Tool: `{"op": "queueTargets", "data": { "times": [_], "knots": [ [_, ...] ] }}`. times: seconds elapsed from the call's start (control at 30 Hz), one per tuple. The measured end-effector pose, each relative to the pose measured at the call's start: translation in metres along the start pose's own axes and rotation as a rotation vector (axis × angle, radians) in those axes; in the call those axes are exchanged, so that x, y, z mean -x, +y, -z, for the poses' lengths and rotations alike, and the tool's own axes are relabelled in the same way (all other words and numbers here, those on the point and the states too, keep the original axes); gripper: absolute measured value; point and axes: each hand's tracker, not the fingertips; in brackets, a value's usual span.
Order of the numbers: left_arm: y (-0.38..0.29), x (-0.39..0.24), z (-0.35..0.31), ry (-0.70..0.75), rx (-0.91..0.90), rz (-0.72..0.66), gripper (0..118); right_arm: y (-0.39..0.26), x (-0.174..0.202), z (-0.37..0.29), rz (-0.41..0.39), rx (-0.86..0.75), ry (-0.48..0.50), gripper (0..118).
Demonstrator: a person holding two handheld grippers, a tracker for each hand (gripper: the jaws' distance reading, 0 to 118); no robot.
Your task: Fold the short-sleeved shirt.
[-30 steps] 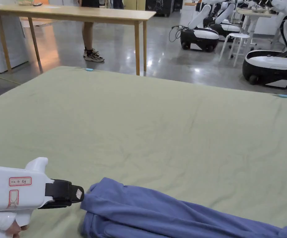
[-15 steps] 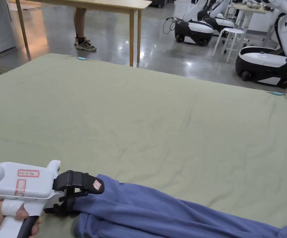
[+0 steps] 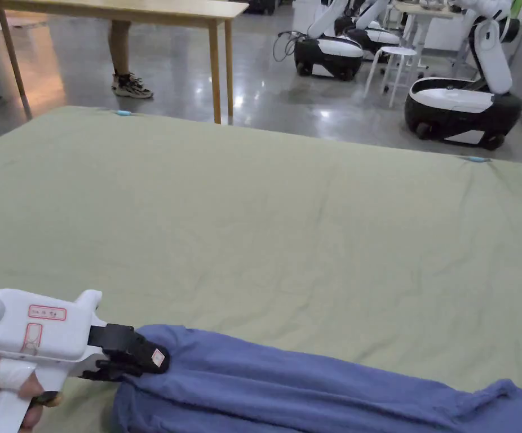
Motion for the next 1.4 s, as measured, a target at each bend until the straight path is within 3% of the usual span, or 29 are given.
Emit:
{"op": "queueTargets", "data": {
  "times": [0.3, 0.5, 0.63, 0.83, 1.1, 1.13, 1.17, 1.2, 1.23, 1.4],
  "knots": [
    [-0.009, -0.009, -0.098, 0.168, -0.136, 0.008, 7, 0.004, -0.009, 0.002, 0.013, -0.023, 0.028, 1],
    [-0.017, -0.07, -0.092, 0.253, -0.136, 0.124, 7, 0.001, -0.013, 0.002, 0.03, -0.023, 0.036, 1],
    [-0.02, -0.136, -0.063, 0.291, -0.105, 0.234, 7, -0.001, -0.017, -0.002, 0.035, -0.02, 0.041, 1],
    [-0.029, -0.208, 0.011, 0.321, -0.047, 0.287, 7, -0.008, -0.027, -0.006, 0.064, -0.011, 0.043, 1],
    [-0.053, -0.234, 0.15, 0.351, 0.065, 0.37, 8, -0.019, -0.049, -0.007, 0.106, 0.014, 0.024, 1],
    [-0.059, -0.232, 0.167, 0.332, 0.067, 0.372, 17, -0.021, -0.052, -0.007, 0.119, 0.02, 0.02, 1],
    [-0.061, -0.231, 0.181, 0.313, 0.109, 0.382, 44, -0.021, -0.055, -0.007, 0.129, 0.027, 0.014, 1],
    [-0.066, -0.231, 0.197, 0.297, 0.148, 0.393, 91, -0.022, -0.057, -0.007, 0.141, 0.03, 0.01, 1],
    [-0.071, -0.23, 0.206, 0.274, 0.165, 0.398, 118, -0.023, -0.06, -0.007, 0.152, 0.034, 0.002, 1],
    [-0.067, -0.234, 0.17, 0.19, 0.069, 0.368, 109, -0.025, -0.065, -0.005, 0.166, 0.048, -0.003, 1]
  ]
}}
